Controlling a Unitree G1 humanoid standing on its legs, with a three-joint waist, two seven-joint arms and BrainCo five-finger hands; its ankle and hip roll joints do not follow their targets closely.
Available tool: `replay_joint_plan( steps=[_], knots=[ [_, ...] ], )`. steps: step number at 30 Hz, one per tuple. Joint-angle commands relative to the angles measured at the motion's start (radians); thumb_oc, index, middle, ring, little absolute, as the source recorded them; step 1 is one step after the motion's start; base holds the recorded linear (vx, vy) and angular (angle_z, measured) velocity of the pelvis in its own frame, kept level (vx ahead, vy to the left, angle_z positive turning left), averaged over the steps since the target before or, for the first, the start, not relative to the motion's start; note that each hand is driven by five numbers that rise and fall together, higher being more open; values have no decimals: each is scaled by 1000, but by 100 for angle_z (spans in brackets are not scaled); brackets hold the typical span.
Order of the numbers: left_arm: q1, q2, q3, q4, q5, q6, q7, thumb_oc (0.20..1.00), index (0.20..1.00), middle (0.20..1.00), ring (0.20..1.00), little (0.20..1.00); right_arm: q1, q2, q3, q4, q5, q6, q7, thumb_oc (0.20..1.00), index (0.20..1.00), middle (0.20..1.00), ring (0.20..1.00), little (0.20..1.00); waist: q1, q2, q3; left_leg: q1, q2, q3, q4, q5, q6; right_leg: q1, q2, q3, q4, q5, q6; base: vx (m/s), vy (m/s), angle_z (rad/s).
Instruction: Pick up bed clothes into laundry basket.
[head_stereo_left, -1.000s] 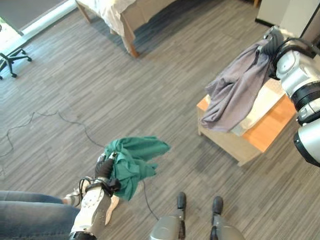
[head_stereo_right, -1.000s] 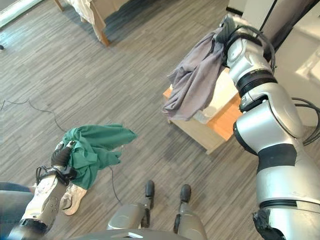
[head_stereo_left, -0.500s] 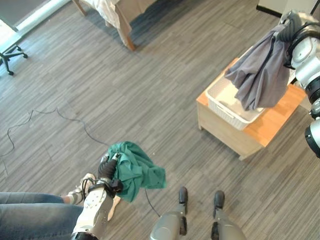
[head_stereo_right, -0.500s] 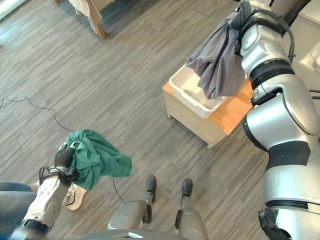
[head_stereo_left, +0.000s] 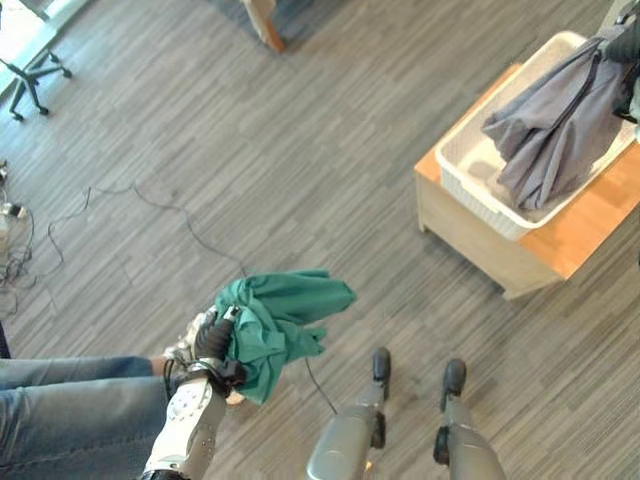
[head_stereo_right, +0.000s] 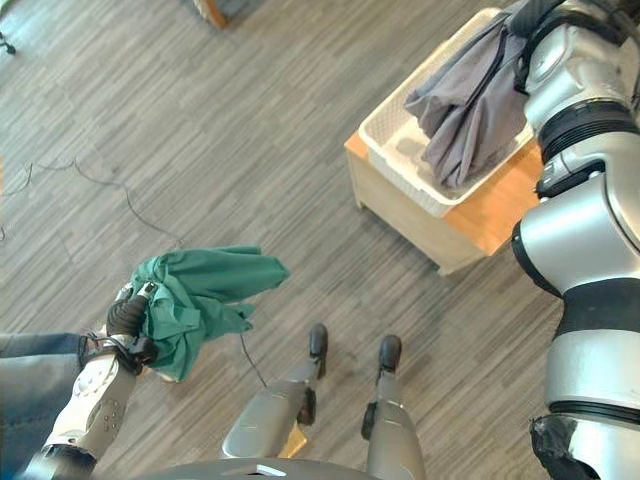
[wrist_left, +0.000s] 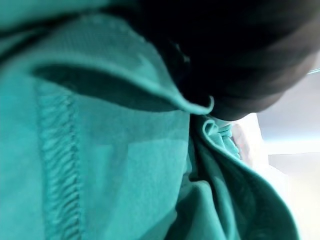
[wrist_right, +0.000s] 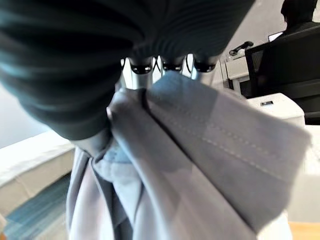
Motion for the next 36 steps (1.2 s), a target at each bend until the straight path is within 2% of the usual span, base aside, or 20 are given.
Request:
replay_joint_plan(
  steps=[1, 2, 4, 14, 22, 24, 25, 26, 27, 28, 29, 30, 31, 32, 33, 35, 36],
  knots=[
    [-91, 38, -8, -74, 20, -67, 11, 200, 200, 200, 200, 200, -205, -40, 91, -15, 43, -21, -32, 1000, 1000, 1000, 1000, 1000, -3, -62, 100, -17, -6, -15, 5, 18, -76, 133, -62, 41, 12, -149, 98, 0, 0, 0],
    [-97, 30, -21, -69, 26, -59, 11, 200, 200, 200, 200, 200, -175, -30, 56, -24, 99, -21, -17, 1000, 1000, 1000, 1000, 1000, -5, -58, 116, -28, -5, -10, 5, 19, -76, 119, -62, 51, 12, -145, 98, 0, 0, 0],
    [-104, 22, -29, -62, 30, -51, 14, 200, 200, 200, 200, 200, -157, -18, 40, -14, 115, -12, -10, 1000, 1000, 1000, 1000, 1000, -9, -51, 127, -38, -4, -4, 5, 24, -76, 106, -62, 57, 12, -139, 97, -32, 14, -5],
    [-122, 7, -23, -52, 36, -55, 38, 200, 200, 200, 200, 200, -113, 31, 47, 0, 40, 5, -1, 1000, 1000, 1000, 1000, 1000, -35, -24, 156, -14, -11, 11, 5, 17, -72, 112, -65, 77, 12, -137, 93, -13, 31, -3],
    [-159, 23, -17, -69, 54, -61, 52, 200, 200, 200, 200, 200, -99, 42, 67, -33, -40, 1, -22, 1000, 1000, 1000, 1000, 1000, -67, -36, 139, 52, -10, 21, 5, -12, -59, 155, -67, 92, 12, -134, 96, -2, 33, -4],
    [-170, 25, 2, -72, 67, -73, 60, 200, 200, 200, 200, 200, -21, -24, -58, -194, 127, -49, -55, 1000, 1000, 1000, 1000, 1000, -95, -58, 119, 97, -5, 30, 13, -43, -51, 189, -67, 104, 13, -139, 101, 48, 61, -6],
    [-171, 27, 4, -72, 71, -71, 61, 200, 200, 200, 200, 200, 23, -27, -83, -260, 143, -50, -64, 1000, 1000, 1000, 1000, 1000, -98, -67, 113, 105, -3, 33, 15, -45, -48, 193, -66, 108, 13, -134, 101, 48, 44, -15],
    [-177, 27, 23, -76, 88, -69, 77, 200, 200, 200, 200, 200, 117, -74, -144, -485, 183, -87, -95, 1000, 1000, 1000, 1000, 1000, -126, -79, 113, 126, 1, 41, 24, -60, -46, 206, -67, 114, 19, -138, 103, 42, 45, -23],
    [-183, 41, 36, -85, 109, -63, 88, 200, 200, 200, 200, 200, 251, -95, -226, -683, 191, -85, -110, 1000, 1000, 1000, 1000, 1000, -143, -94, 112, 143, 5, 47, 34, -71, -41, 217, -67, 121, 22, -133, 102, 45, 41, -17],
    [-182, 43, 34, -86, 109, -63, 88, 200, 200, 200, 200, 200, 256, -96, -231, -687, 190, -84, -110, 1000, 1000, 1000, 1000, 1000, -140, -96, 110, 143, 5, 48, 34, -71, -41, 217, -67, 122, 22, -132, 102, 81, 100, -25],
    [-191, 57, 85, -106, 159, -43, 97, 200, 200, 200, 200, 200, 687, -89, -430, -1146, 220, -177, -70, 1000, 1000, 1000, 1000, 1000, -217, -113, 119, 190, 17, 77, 56, -109, -28, 240, -64, 142, 52, -137, 106, 56, 79, -31],
    [-188, 66, 78, -108, 159, -42, 97, 200, 200, 200, 200, 200, 718, -89, -456, -1167, 215, -168, -66, 1000, 1000, 1000, 1000, 1000, -207, -121, 115, 189, 17, 78, 56, -105, -28, 239, -64, 143, 51, -133, 105, 82, 98, -35],
    [-213, 88, 85, -117, 187, -25, 75, 200, 200, 200, 200, 200, 1053, -42, -623, -1365, 283, -237, 58, 1000, 1000, 1000, 1000, 1000, -232, -132, 104, 223, 18, 100, 76, -139, -17, 261, -73, 133, 90, -159, 112, 1, 12, -33],
    [-215, 94, 74, -118, 187, -24, 76, 200, 200, 200, 200, 200, 1080, -41, -647, -1382, 282, -231, 63, 1000, 1000, 1000, 1000, 1000, -221, -136, 97, 219, 19, 101, 77, -134, -17, 256, -72, 134, 90, -156, 111, -11, 75, -25],
    [-252, 135, 80, -120, 232, -26, 67, 200, 200, 200, 200, 200, 1394, 34, -742, -1547, 415, -280, 192, 1000, 1000, 1000, 1000, 1000, -255, -146, 104, 270, 33, 137, 83, -152, -6, 248, -68, 88, 239, -177, 131, -73, 99, -41],
    [-278, 163, 85, -110, 253, -28, 76, 200, 200, 200, 200, 200, 1613, 92, -770, -1614, 488, -262, 288, 1000, 1000, 1000, 1000, 1000, -262, -161, 122, 333, 63, 203, 67, -159, -13, 190, -95, -34, 356, -170, 152, -71, 104, -86],
    [-295, 177, 110, -96, 245, -34, 73, 200, 200, 200, 200, 200, 1725, 134, -773, -1592, 565, -230, 348, 1000, 1000, 1000, 1000, 1000, -268, -177, 118, 365, 73, 245, 54, -160, -26, 175, -113, -141, 353, -157, 152, 64, 7, -136]
  ],
)
